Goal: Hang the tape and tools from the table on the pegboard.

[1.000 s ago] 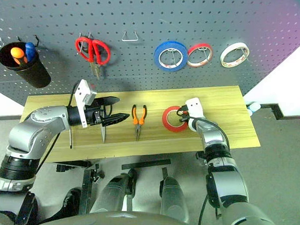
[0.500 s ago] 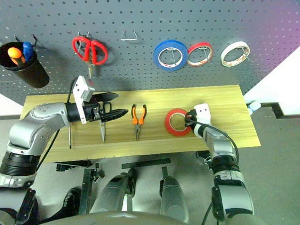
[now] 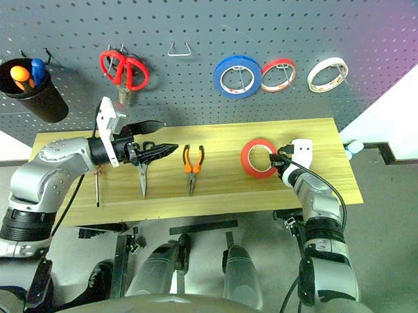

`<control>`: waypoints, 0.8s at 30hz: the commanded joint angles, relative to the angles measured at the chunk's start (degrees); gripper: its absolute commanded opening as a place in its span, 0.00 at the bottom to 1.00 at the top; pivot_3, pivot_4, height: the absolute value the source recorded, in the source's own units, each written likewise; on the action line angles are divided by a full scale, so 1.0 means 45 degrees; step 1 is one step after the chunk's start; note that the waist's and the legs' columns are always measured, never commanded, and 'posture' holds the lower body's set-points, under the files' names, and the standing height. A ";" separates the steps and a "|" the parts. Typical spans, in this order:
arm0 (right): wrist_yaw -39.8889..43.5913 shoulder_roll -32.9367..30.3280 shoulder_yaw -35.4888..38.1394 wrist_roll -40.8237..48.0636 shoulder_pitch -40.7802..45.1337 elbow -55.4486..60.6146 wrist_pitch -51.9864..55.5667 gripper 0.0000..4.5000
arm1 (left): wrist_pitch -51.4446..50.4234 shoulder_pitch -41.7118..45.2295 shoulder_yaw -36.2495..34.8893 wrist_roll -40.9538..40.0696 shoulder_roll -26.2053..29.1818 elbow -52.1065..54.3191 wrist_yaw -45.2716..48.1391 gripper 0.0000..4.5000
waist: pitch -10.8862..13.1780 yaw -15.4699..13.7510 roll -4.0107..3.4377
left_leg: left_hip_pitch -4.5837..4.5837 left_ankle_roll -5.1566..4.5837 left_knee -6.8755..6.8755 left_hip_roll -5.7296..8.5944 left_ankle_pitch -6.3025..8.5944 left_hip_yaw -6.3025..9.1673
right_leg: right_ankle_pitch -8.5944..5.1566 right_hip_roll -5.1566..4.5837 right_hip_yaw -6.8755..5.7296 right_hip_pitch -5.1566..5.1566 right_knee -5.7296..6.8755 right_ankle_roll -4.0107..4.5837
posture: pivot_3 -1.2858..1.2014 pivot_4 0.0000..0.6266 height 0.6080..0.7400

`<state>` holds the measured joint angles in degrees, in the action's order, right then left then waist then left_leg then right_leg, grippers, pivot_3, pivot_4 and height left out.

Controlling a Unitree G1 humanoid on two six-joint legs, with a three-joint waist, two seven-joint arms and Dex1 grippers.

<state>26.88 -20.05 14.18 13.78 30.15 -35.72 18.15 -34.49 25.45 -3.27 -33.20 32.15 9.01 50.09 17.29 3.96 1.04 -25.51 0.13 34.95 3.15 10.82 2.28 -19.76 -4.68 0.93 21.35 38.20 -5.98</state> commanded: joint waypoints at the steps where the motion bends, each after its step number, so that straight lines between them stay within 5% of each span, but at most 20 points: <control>1: 0.0008 -0.0334 0.0509 0.0401 0.0168 0.0460 -0.0431 0.16 | -0.0083 0.0260 -0.0451 -0.0625 -0.0201 0.0787 -0.0175 1.00 | -0.0003 -0.0001 0.0001 | 0.0000 0.0000 0.0006 0.0000 0.0000 -0.0006 | 0.0002 0.0001 0.0001 0.0000 0.0003 -0.0004 | 0.48 0.34 1.00; 24: 0.0549 -0.1379 0.1582 0.1643 0.0829 0.0645 -0.1021 0.16 | -0.0575 0.0674 -0.0530 -0.1982 -0.0664 0.1289 -0.0476 1.00 | -0.0176 0.0022 0.0004 | 0.0010 0.0021 0.0071 -0.0010 -0.0020 -0.0057 | 0.0013 0.0013 0.0020 0.0023 0.0113 -0.0025 | 0.46 0.26 1.00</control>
<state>29.19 -24.76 19.56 19.92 33.42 -35.85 14.23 -37.96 28.67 -4.27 -41.20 28.67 12.43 47.43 16.50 4.06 1.06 -25.45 0.23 35.28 3.10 10.72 2.02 -19.71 -4.62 1.03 21.46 38.76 -6.10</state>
